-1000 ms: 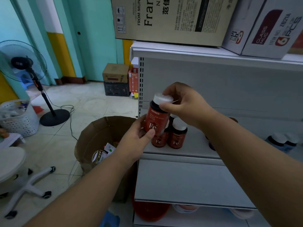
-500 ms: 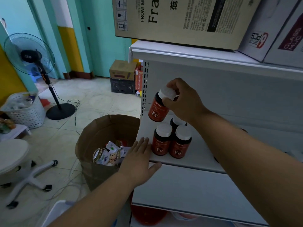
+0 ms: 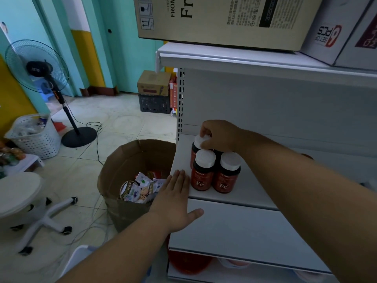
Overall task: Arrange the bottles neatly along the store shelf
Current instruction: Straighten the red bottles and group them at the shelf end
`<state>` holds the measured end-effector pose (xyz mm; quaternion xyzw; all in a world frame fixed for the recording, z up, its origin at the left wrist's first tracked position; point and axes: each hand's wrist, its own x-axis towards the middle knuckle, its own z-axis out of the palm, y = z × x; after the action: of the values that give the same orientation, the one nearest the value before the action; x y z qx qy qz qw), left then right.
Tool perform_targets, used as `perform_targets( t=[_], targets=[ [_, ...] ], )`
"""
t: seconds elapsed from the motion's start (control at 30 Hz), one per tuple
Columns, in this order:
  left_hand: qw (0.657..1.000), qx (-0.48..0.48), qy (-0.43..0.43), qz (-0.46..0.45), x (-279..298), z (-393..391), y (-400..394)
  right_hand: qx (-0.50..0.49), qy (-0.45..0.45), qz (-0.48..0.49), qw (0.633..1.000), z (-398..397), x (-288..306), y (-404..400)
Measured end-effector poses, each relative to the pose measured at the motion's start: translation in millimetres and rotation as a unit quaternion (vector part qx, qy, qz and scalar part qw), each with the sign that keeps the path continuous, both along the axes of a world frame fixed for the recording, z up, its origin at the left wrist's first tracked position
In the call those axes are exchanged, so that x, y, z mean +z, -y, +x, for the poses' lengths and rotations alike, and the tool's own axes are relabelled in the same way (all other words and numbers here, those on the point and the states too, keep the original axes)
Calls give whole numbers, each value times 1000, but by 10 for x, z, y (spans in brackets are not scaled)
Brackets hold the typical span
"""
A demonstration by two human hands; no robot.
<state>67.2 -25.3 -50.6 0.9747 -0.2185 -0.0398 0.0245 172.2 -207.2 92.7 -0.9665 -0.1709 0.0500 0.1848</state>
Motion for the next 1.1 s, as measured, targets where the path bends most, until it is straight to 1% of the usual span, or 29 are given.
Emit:
perform_targets(
  t=[0.17, 0.27, 0.33, 0.43, 0.5, 0.57, 0.67, 0.77, 0.93, 1.0, 1.07, 1.1],
  targets=[
    [1000, -2, -2, 9, 9, 2, 1, 5, -25, -41, 999, 24, 66, -28],
    [1000, -2, -2, 10, 6, 14, 1, -1, -33, -32, 999, -1, 82, 1],
    [1000, -2, -3, 11, 5, 22, 2, -12, -14, -16, 1000, -53, 79, 79],
    [1000, -3, -3, 17, -8, 30, 2, -38, 46, -34, 998, -127, 26, 245],
    [1000, -4, -3, 18, -21, 31, 2, -69, 47, -39, 996, -151, -30, 323],
    [1000, -6, -7, 18, -26, 35, -4, -97, 28, -34, 994, -154, -75, 347],
    [1000, -7, -11, 22, -29, 49, -13, -123, 32, 3, 992, -162, -89, 363],
    [999, -9, -13, 29, -40, 60, -19, -123, 79, 27, 989, -271, -25, 393],
    [999, -10, -21, 27, -48, 71, -14, -146, 181, 35, 972, -640, 228, 398],
    [999, -11, -21, 26, -46, 60, -18, -129, 252, 50, 958, -867, 233, 404],
    [999, -9, -24, 27, -39, 61, -18, -99, 332, 70, 936, -1123, 205, 424],
    [999, -6, -32, 26, -24, 67, -22, -93, 357, 81, 926, -1249, 203, 436]
  ],
)
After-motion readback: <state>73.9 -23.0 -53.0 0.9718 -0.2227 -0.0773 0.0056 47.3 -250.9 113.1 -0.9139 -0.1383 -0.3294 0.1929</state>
